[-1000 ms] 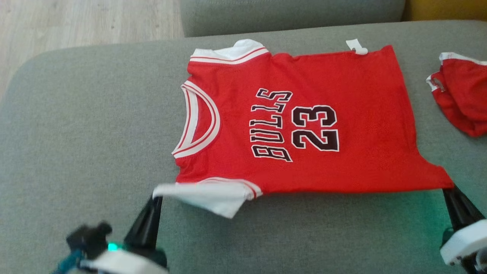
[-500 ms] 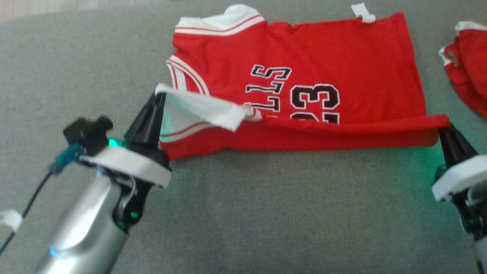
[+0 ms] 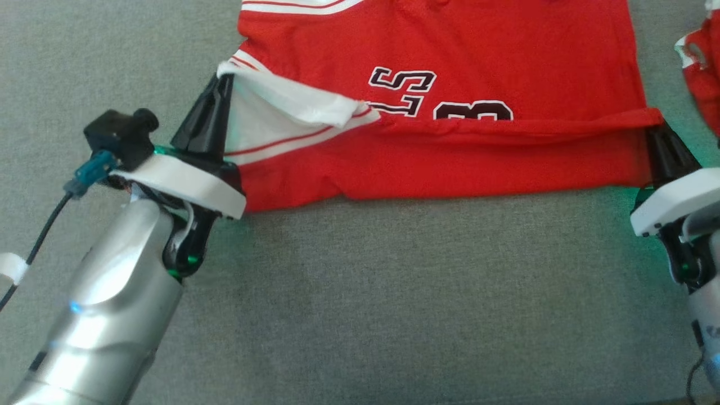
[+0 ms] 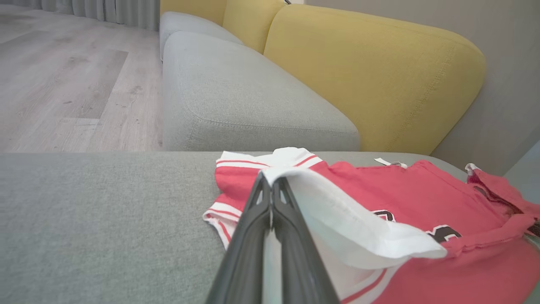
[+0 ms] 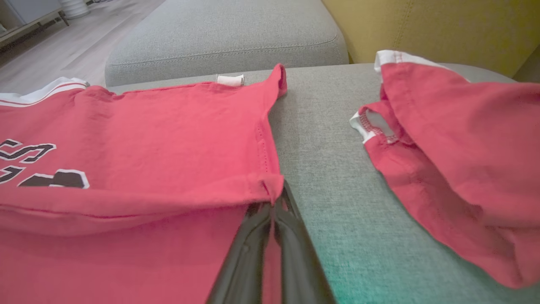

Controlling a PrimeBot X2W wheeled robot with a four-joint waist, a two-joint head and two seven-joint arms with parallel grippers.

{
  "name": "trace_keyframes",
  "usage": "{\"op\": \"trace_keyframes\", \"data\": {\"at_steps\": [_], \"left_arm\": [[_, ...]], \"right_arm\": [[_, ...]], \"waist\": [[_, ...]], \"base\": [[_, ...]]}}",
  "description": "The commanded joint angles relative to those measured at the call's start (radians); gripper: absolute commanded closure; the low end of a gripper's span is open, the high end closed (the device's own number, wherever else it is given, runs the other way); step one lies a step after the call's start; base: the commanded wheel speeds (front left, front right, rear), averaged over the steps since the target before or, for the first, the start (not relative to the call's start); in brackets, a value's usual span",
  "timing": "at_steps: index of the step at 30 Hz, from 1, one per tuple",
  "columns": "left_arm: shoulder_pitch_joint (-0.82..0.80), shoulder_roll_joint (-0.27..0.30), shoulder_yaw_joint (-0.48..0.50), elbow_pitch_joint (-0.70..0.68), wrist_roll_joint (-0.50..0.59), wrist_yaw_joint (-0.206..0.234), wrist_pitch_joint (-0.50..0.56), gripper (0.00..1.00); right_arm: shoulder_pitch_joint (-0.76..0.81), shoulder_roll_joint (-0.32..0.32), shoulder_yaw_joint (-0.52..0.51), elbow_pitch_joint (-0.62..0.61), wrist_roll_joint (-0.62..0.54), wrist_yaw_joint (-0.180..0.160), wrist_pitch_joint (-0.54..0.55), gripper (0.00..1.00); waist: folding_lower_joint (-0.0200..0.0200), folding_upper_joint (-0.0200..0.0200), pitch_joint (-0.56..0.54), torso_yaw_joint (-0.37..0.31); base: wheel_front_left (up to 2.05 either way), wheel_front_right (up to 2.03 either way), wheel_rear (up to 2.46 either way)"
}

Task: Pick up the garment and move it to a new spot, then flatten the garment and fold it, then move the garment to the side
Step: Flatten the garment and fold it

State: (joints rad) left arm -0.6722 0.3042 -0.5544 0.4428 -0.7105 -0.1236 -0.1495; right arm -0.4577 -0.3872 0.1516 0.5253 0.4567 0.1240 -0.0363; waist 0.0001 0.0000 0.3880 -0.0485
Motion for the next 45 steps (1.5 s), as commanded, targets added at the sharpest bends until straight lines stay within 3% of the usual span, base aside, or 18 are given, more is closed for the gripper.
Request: {"op": "trace_keyframes", "data": {"at_steps": [1, 2, 3, 4, 5, 9, 19, 23, 28, 37, 38, 39, 40, 45], "left_arm": [[-0.045, 0.022, 0.029, -0.015, -0.005, -0.004, -0.014, 1.0], [-0.052, 0.02, 0.024, -0.007, -0.007, -0.004, -0.018, 1.0], [-0.056, 0.017, 0.022, 0.001, -0.012, -0.005, -0.02, 0.81], [-0.059, 0.014, 0.019, 0.011, -0.02, -0.005, -0.016, 0.27], [-0.064, 0.013, 0.016, 0.02, -0.022, -0.005, -0.014, 0.0], [-0.068, 0.014, 0.005, 0.036, 0.003, 0.001, -0.052, 0.0], [0.063, 0.028, -0.05, 0.039, 0.138, 0.109, -0.099, 0.0], [0.134, 0.024, -0.077, 0.057, 0.141, 0.149, -0.055, 0.0], [0.177, 0.031, -0.085, 0.11, 0.13, 0.232, 0.073, 0.0], [0.254, 0.045, -0.113, 0.067, 0.103, 0.252, 0.183, 0.0], [0.263, 0.048, -0.117, 0.055, 0.103, 0.254, 0.188, 0.34], [0.271, 0.052, -0.119, 0.042, 0.102, 0.256, 0.192, 0.76], [0.277, 0.055, -0.118, 0.028, 0.099, 0.255, 0.191, 1.0], [0.289, 0.071, -0.112, -0.039, 0.098, 0.256, 0.165, 1.0]], "right_arm": [[-0.017, -0.02, 0.018, -0.007, 0.004, 0.007, -0.017, 0.97], [-0.026, -0.02, 0.023, 0.006, 0.006, 0.007, -0.022, 0.85], [-0.035, -0.019, 0.028, 0.016, 0.01, 0.007, -0.031, 0.6], [-0.044, -0.017, 0.032, 0.025, 0.015, 0.007, -0.042, 0.34], [-0.052, -0.016, 0.036, 0.033, 0.019, 0.007, -0.052, 0.0], [-0.078, -0.005, 0.039, 0.058, 0.039, 0.007, -0.115, 0.0], [-0.038, 0.01, 0.06, 0.122, 0.038, 0.007, -0.183, 0.0], [-0.007, 0.022, 0.066, 0.135, 0.043, 0.007, -0.194, 0.0], [0.007, 0.032, 0.077, 0.144, 0.046, 0.007, -0.201, 0.0], [0.014, 0.043, 0.087, 0.175, 0.042, 0.007, -0.209, 0.0], [0.016, 0.044, 0.087, 0.179, 0.044, 0.007, -0.21, 0.0], [0.017, 0.047, 0.088, 0.182, 0.046, 0.007, -0.211, 0.0], [0.017, 0.049, 0.089, 0.186, 0.047, 0.007, -0.212, 0.0], [0.011, 0.053, 0.088, 0.217, 0.068, 0.007, -0.204, 0.0]], "waist": [[-0.0001, 0.0, 0.003, 0.003], [-0.0001, 0.0, 0.004, 0.005], [-0.0001, 0.0, 0.005, 0.006], [-0.0001, 0.0, 0.005, 0.007], [-0.0001, 0.0, 0.005, 0.008], [-0.0001, 0.0, -0.007, 0.012], [-0.0001, 0.0, -0.056, 0.013], [-0.0001, 0.0, -0.063, 0.008], [-0.0001, 0.0, -0.063, -0.003], [-0.0001, 0.0, -0.087, -0.006], [-0.0001, 0.0, -0.089, -0.005], [-0.0001, 0.0, -0.09, -0.003], [-0.0001, 0.0, -0.09, -0.002], [-0.0001, 0.0, -0.086, 0.011]], "base": [[0.0, 0.0, 0.0], [0.0, 0.0, 0.0], [0.0, 0.0, 0.0], [0.0, 0.0, 0.0], [0.0, 0.0, 0.0], [0.0, 0.0, 0.0], [0.0, 0.0, 0.0], [0.0, 0.0, 0.0], [0.0, 0.0, 0.0], [0.0, 0.0, 0.0], [0.0, 0.0, 0.0], [0.0, 0.0, 0.0], [0.0, 0.0, 0.0], [0.0, 0.0, 0.0]]}}
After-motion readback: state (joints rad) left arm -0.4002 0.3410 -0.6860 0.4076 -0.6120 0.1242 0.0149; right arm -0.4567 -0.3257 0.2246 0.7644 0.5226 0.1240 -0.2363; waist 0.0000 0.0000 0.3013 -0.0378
